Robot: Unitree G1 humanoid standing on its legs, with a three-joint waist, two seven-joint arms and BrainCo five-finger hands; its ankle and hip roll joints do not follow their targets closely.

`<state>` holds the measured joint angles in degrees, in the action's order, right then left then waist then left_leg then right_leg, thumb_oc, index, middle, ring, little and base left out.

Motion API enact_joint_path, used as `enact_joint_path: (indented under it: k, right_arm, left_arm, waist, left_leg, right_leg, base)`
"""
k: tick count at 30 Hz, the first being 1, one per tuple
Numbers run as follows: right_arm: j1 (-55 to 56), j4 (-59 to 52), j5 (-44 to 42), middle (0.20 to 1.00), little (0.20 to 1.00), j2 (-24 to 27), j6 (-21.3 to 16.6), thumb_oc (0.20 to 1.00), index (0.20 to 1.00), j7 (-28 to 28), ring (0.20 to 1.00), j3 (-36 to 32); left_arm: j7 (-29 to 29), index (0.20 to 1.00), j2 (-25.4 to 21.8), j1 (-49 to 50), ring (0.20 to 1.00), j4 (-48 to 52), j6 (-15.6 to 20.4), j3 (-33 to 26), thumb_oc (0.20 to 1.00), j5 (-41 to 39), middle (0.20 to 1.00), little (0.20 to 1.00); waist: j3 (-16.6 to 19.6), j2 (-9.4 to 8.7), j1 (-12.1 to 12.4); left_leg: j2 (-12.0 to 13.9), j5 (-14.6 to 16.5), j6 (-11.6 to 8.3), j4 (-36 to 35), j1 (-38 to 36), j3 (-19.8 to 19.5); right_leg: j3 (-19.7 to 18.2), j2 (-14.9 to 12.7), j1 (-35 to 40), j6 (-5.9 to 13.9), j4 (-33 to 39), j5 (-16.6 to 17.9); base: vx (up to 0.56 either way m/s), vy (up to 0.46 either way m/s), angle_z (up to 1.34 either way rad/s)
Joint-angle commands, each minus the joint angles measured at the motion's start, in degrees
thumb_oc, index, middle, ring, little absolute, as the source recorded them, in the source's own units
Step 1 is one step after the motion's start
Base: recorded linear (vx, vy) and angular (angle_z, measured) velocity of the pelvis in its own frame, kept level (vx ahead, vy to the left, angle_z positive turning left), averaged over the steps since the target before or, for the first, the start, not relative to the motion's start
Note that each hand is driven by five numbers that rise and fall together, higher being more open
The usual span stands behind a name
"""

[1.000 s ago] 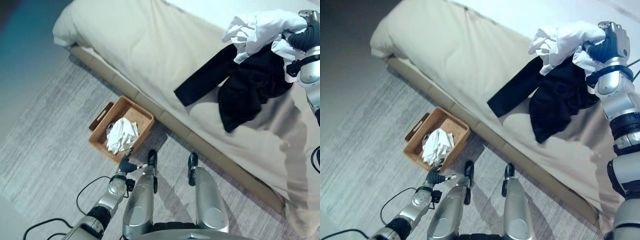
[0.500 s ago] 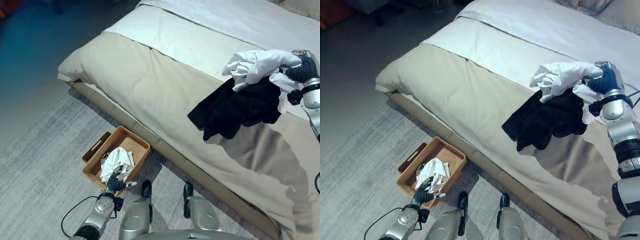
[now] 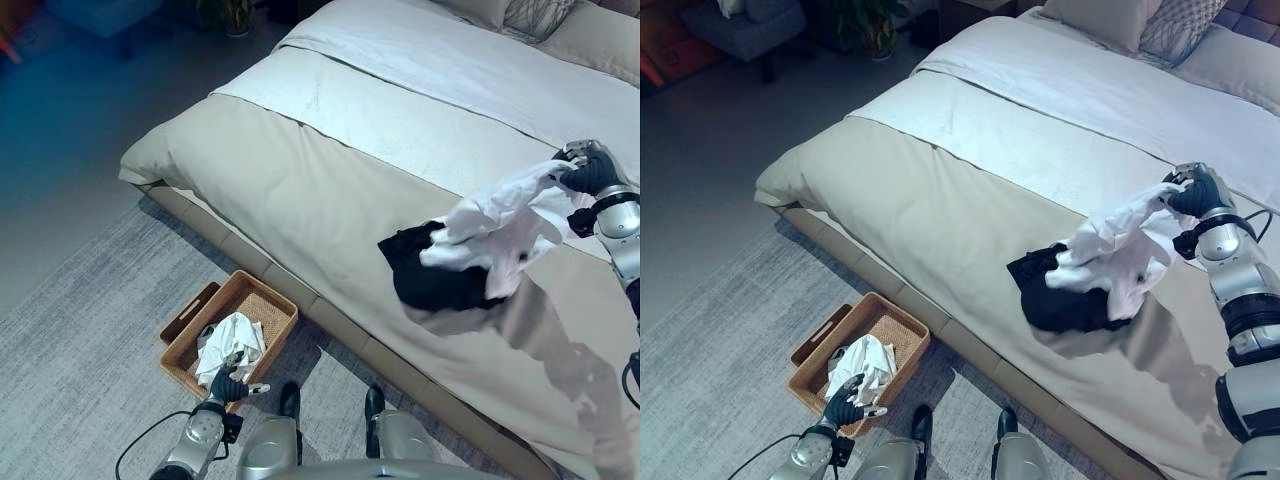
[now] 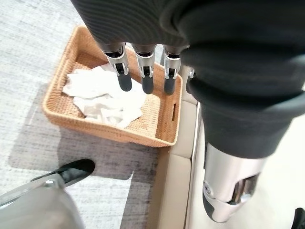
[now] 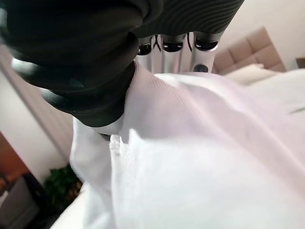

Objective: Pick up clothes into the bucket

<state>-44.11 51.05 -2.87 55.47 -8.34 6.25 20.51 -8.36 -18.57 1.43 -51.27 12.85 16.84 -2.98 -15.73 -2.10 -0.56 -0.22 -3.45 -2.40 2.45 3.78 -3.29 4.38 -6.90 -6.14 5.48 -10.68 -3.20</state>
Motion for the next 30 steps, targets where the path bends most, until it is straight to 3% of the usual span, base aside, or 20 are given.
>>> enact_joint_path:
  k: [1, 11, 15, 23, 25, 30]
  right_arm:
    - [-1.92, -0.45, -0.81, 0.200, 0.200, 1.32, -1.34, 0.200, 0.200, -0.15, 0.200, -0.61]
    - [-0.93, -0.76, 0.21, 0.200, 0.200, 0.98, -0.92, 0.200, 0.200, -0.19, 0.200, -1.39]
    - [-0.65, -3.42, 0.56, 0.200, 0.200, 0.36, -1.04, 0.200, 0.200, 4.31, 0.200, -5.40]
    - [2.14, -12.87, -1.18, 0.200, 0.200, -0.20, -3.05, 0.200, 0.200, 8.60, 0.200, -10.87]
    - [2.57, -16.28, -0.74, 0.200, 0.200, -0.60, -3.39, 0.200, 0.200, 9.31, 0.200, -11.52]
    - [1.20, -21.50, -1.09, 0.200, 0.200, -1.38, -3.37, 0.200, 0.200, 10.02, 0.200, -12.07]
  left_arm:
    - [0.53, 1.000, 0.17, 0.51, 1.000, -0.12, 1.02, 0.69, 1.000, 2.94, 1.000, 1.000]
    - [0.88, 1.000, 0.11, 0.08, 1.000, -0.57, 1.07, 0.58, 1.000, 3.73, 1.000, 1.000]
    - [0.22, 1.000, -0.31, -0.41, 1.000, 1.11, 1.27, 0.34, 1.000, 4.01, 1.000, 1.000]
    - [-0.77, 1.000, -4.00, -3.13, 1.000, 16.30, 2.99, 0.76, 1.000, 3.03, 1.000, 1.000]
    - [-0.37, 1.000, -6.11, -6.61, 1.000, 24.93, 3.81, 0.78, 1.000, 1.61, 1.000, 1.000]
    - [-0.69, 1.000, -6.70, -12.23, 1.000, 29.50, 3.95, 1.15, 1.000, -0.53, 1.000, 1.000]
  waist:
    - [2.82, -2.40, 0.60]
    - [2.84, -2.40, 0.77]
    - [3.15, -2.44, 0.70]
    - [5.02, -3.03, 0.52]
    - [6.51, -3.26, -0.08]
    - [8.60, -3.78, -1.01]
  left_leg:
    - [-2.38, 5.54, 0.46, 5.04, 1.74, -1.17]
    - [-2.80, 5.44, 0.54, 4.86, 1.84, -1.39]
    - [-2.84, 5.59, 0.55, 4.94, 1.70, -1.41]
    - [-2.54, 6.53, 0.59, 5.50, 0.31, -0.98]
    - [-2.33, 6.92, 0.59, 5.34, -0.65, -0.68]
    - [-1.96, 7.51, 0.61, 4.65, -2.60, -0.26]
  right_leg:
    - [-0.05, -1.33, 0.40, 2.52, 1.70, 3.61]
    - [0.25, -1.85, 0.85, 2.77, 2.30, 3.93]
    - [0.36, -1.96, 1.57, 2.89, 2.87, 4.01]
    - [0.30, -1.93, 3.42, 2.95, 3.75, 3.87]
    - [0.35, -1.78, 4.44, 2.99, 3.87, 3.49]
    - [0.11, -1.61, 5.91, 3.05, 4.33, 3.09]
  base:
    - [-0.02, 0.004, 0.05]
    - [-0.01, 0.007, 0.04]
    - [0.00, 0.000, 0.00]
    - [0.01, -0.001, 0.01]
    - [0.06, -0.011, -0.02]
    - [0.07, -0.007, -0.05]
